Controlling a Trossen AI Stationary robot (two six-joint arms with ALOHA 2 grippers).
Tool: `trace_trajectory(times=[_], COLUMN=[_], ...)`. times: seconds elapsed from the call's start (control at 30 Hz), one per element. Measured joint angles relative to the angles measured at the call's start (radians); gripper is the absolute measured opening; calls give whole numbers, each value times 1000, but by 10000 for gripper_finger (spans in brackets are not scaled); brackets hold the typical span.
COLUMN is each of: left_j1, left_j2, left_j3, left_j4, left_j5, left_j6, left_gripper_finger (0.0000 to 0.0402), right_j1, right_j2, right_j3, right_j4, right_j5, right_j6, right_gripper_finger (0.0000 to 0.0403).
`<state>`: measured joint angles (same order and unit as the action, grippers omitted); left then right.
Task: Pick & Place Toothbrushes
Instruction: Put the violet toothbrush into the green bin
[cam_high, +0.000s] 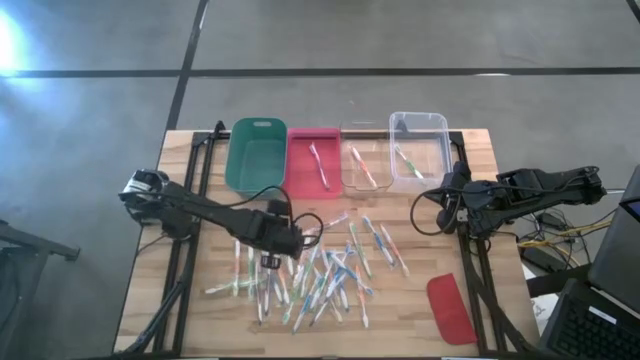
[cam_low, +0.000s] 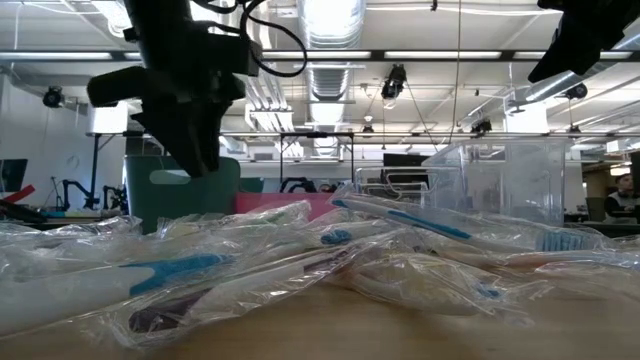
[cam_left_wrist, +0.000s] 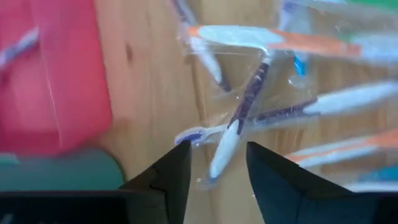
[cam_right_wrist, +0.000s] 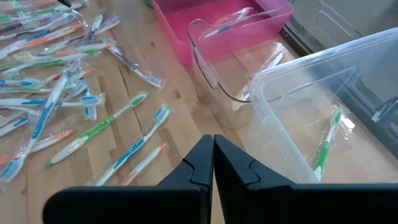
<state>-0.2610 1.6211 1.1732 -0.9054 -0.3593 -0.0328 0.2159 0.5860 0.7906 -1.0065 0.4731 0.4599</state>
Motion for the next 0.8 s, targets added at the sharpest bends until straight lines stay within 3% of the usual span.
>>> trace_trajectory(times=[0.1,0.33,0.8], left_j1=[-2,-3,48], left_j2=[0,0,6], left_j3=[0,-19,-181], left_j4=[14,123,137], left_j5=[0,49,82], left_j6=[128,205,329], left_gripper_finger=[171,172,154], right_j1=[0,0,0], right_j2=[0,0,0], right_j3=[0,0,0], right_j4=[0,0,0], right_j5=[0,0,0], right_j6=[0,0,0], right_gripper_finger=[8,8,8])
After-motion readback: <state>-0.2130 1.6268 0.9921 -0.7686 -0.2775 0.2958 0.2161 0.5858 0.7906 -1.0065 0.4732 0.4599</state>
